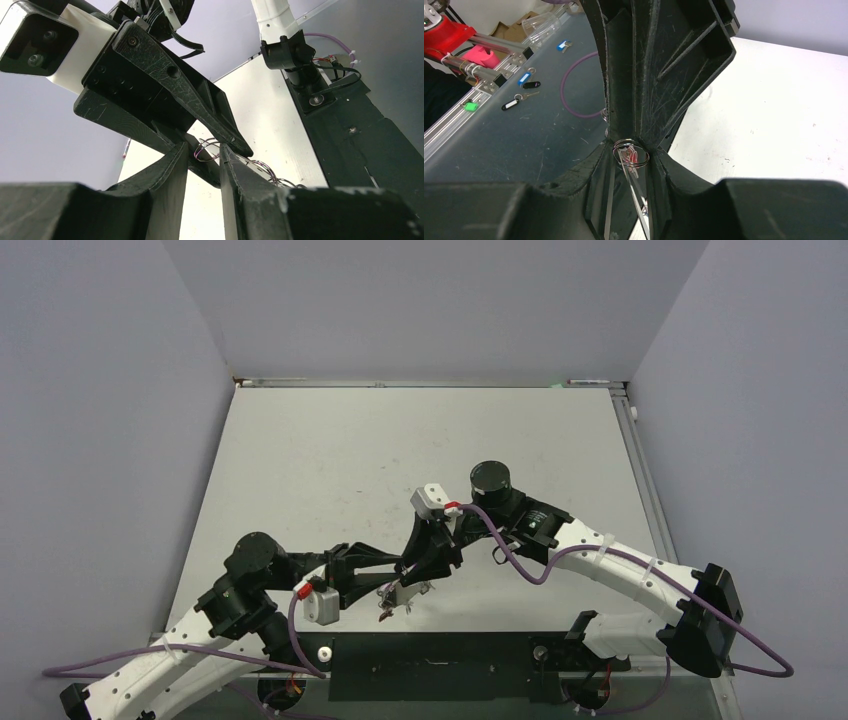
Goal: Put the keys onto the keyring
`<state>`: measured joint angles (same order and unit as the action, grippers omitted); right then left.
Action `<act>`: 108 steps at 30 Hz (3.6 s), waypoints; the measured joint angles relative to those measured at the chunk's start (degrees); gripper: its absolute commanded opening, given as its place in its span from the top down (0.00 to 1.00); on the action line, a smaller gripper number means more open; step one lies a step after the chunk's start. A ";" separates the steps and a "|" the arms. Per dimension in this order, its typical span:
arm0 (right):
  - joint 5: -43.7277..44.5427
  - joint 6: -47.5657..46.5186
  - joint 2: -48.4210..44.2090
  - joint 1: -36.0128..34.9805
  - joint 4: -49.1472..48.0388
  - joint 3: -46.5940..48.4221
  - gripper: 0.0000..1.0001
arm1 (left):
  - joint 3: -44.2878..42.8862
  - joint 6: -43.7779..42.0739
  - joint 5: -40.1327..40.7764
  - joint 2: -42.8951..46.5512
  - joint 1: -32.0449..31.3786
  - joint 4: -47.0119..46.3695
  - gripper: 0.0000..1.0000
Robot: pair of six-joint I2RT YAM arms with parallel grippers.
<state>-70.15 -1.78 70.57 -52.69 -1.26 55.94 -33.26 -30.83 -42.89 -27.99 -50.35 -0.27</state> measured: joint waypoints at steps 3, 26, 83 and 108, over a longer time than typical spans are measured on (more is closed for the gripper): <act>-0.39 0.76 0.00 -0.37 -0.50 0.00 0.95 | 0.00 -0.37 0.11 -0.24 -0.22 -0.44 0.73; -3.21 2.73 1.77 -1.84 -2.54 0.04 0.95 | 0.76 -4.37 0.55 0.11 -1.60 -1.18 0.69; 23.04 -5.07 -16.00 -2.86 9.05 -2.36 0.95 | -2.62 31.91 6.86 3.23 6.62 4.83 0.35; 25.77 -2.58 -17.53 -2.91 5.86 -5.73 0.95 | 5.38 39.01 0.31 -0.46 8.83 -9.57 0.51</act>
<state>-44.38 -4.36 53.04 -55.59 4.60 50.22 -27.88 8.19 -42.59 -28.45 -41.52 -9.85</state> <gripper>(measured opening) 0.102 0.520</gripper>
